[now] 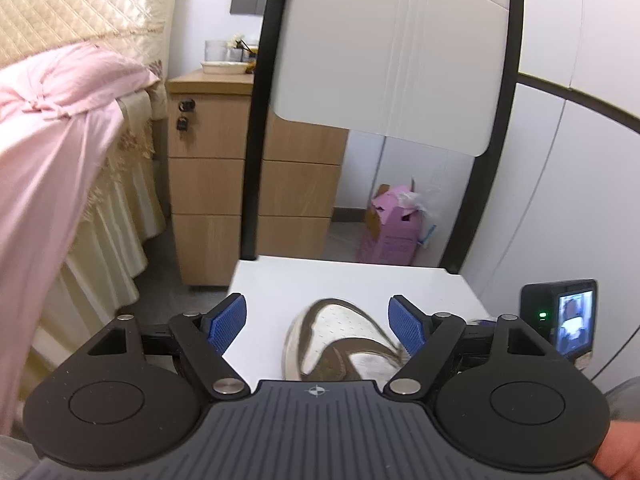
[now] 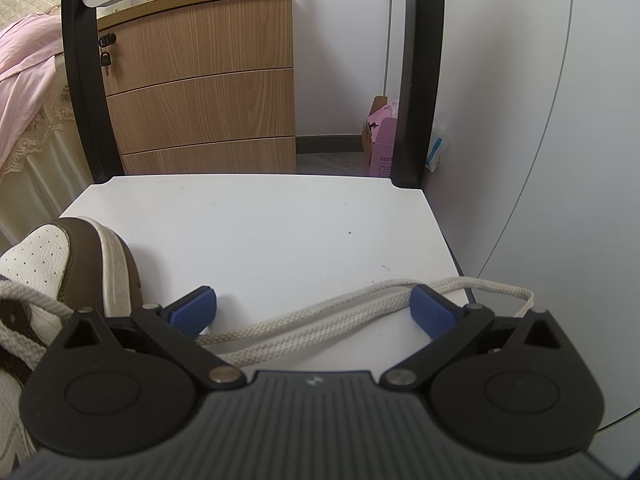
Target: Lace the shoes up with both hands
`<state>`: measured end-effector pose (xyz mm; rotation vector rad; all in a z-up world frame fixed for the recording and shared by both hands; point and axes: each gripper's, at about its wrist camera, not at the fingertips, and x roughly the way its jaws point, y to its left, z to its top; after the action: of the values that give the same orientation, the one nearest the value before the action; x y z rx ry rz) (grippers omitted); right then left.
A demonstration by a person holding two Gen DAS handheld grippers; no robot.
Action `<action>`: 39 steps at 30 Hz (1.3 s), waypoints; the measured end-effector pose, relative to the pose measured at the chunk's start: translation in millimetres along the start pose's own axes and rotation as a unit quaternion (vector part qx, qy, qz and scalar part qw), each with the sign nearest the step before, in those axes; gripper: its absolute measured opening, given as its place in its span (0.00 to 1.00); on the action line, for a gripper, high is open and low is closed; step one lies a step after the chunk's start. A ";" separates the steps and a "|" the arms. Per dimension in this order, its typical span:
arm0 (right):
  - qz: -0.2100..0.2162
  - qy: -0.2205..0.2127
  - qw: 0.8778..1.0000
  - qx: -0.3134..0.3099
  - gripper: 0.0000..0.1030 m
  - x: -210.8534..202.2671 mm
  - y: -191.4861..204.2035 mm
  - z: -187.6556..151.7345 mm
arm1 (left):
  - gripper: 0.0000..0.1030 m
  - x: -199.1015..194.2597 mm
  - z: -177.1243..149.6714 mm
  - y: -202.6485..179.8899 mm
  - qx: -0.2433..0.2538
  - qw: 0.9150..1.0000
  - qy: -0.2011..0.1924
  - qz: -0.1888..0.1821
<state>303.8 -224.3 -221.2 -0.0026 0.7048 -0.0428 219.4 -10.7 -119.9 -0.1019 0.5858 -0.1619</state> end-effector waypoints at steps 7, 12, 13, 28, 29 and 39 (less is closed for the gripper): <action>0.000 0.000 1.000 0.000 1.00 0.1 0.0 0.0 | 0.81 11.0 7.1 26.2 -0.101 0.993 0.040 -0.038; 0.000 0.000 1.000 0.000 1.00 0.0 0.1 0.0 | 0.82 5.6 7.3 22.0 -0.074 0.997 0.017 -0.025; 0.000 0.000 1.000 0.000 1.00 0.0 0.0 0.0 | 0.82 5.8 6.8 21.2 -0.072 0.997 0.019 -0.026; 0.000 0.000 1.000 0.000 1.00 0.1 -0.3 0.1 | 0.83 10.1 7.5 20.0 -0.071 0.997 0.025 -0.031; 0.000 0.000 1.000 0.000 1.00 0.1 -0.3 0.1 | 0.83 10.4 7.5 19.8 -0.071 0.997 0.025 -0.031; 0.000 0.000 1.000 0.000 1.00 0.1 -0.3 0.1 | 0.83 10.4 6.9 19.5 -0.065 0.997 0.024 -0.029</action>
<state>303.9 -224.6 -221.2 -0.0027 0.7048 -0.0427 234.2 6.9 -122.6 -0.2427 0.6418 -0.1827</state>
